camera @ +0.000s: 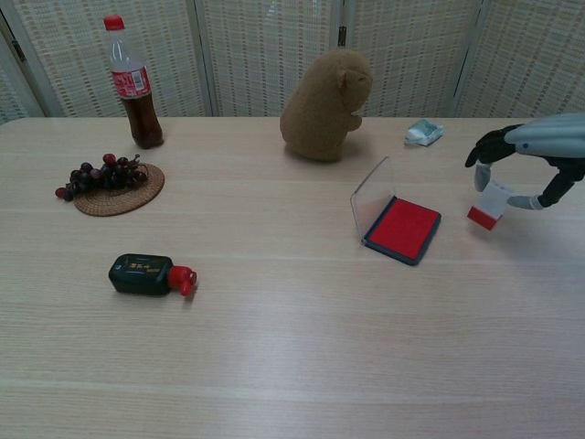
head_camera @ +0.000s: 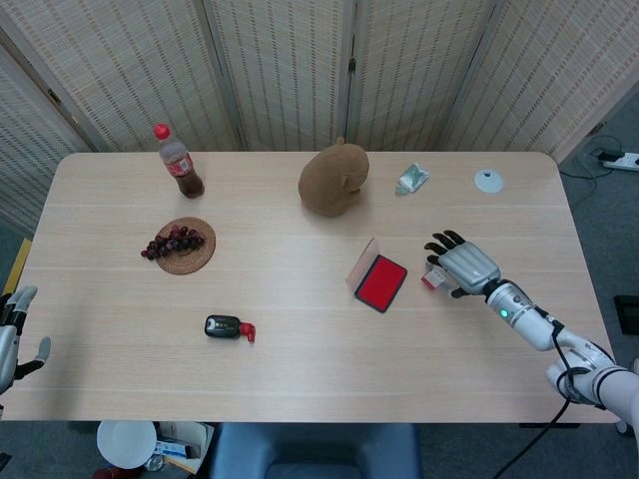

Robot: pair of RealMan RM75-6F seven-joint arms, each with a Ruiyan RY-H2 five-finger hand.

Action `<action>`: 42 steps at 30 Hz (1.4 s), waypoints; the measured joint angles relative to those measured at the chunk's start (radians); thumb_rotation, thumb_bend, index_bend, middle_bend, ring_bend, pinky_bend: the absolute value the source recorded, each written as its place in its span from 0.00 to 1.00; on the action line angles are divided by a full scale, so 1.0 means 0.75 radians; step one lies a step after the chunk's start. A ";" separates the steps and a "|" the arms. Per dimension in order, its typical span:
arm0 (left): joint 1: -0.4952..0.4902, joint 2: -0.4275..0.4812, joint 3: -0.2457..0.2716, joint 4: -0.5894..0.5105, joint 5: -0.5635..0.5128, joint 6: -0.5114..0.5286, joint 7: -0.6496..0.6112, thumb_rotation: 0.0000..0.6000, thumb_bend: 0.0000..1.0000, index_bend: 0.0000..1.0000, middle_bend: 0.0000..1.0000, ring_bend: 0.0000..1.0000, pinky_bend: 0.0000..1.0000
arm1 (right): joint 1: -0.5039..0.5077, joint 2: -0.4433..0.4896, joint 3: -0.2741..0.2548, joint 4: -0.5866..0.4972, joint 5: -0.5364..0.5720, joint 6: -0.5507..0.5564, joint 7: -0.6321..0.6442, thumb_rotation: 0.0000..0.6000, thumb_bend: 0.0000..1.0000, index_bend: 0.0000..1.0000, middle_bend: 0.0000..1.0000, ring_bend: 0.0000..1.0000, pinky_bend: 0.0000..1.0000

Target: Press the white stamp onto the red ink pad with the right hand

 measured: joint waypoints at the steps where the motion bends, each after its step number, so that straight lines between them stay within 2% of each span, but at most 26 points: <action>1: 0.000 0.001 0.001 -0.001 0.002 0.000 -0.003 1.00 0.43 0.00 0.00 0.00 0.00 | -0.002 0.005 0.007 -0.013 0.006 0.007 -0.007 1.00 0.45 0.69 0.16 0.01 0.00; 8: 0.003 0.009 0.004 -0.004 0.018 0.007 -0.032 1.00 0.43 0.00 0.00 0.00 0.00 | 0.010 0.021 0.067 -0.107 0.059 -0.006 -0.075 1.00 0.45 0.70 0.16 0.01 0.00; 20: 0.012 0.029 0.012 -0.003 0.052 0.023 -0.101 1.00 0.43 0.00 0.00 0.00 0.00 | 0.085 -0.039 0.139 -0.152 0.139 -0.126 -0.166 1.00 0.45 0.70 0.16 0.01 0.00; 42: 0.034 0.055 0.027 -0.012 0.110 0.077 -0.166 1.00 0.43 0.00 0.00 0.00 0.00 | 0.120 -0.144 0.173 -0.122 0.223 -0.205 -0.316 1.00 0.44 0.70 0.16 0.01 0.00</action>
